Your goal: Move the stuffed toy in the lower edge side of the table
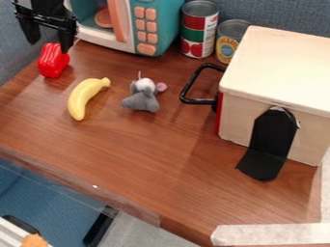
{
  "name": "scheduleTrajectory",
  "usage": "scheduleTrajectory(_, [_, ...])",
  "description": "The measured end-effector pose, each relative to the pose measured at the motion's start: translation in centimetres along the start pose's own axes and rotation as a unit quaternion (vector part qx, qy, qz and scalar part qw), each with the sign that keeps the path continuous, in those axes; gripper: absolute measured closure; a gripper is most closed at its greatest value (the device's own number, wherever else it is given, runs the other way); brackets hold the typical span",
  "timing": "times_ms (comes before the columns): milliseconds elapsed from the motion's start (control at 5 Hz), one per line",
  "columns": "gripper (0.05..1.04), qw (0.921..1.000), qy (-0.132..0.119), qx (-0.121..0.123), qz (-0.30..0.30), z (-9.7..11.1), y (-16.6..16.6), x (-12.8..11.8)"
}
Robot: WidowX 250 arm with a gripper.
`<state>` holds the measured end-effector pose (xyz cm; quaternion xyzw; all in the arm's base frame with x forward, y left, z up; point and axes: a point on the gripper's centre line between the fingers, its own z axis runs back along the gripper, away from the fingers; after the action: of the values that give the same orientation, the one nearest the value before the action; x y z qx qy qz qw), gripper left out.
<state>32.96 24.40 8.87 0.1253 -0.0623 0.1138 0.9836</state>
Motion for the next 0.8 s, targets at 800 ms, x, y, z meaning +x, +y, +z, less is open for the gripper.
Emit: scheduleTrajectory(800, [0.084, 0.9937, -0.009, -0.012, -0.111, 3.1, -12.7, -4.7])
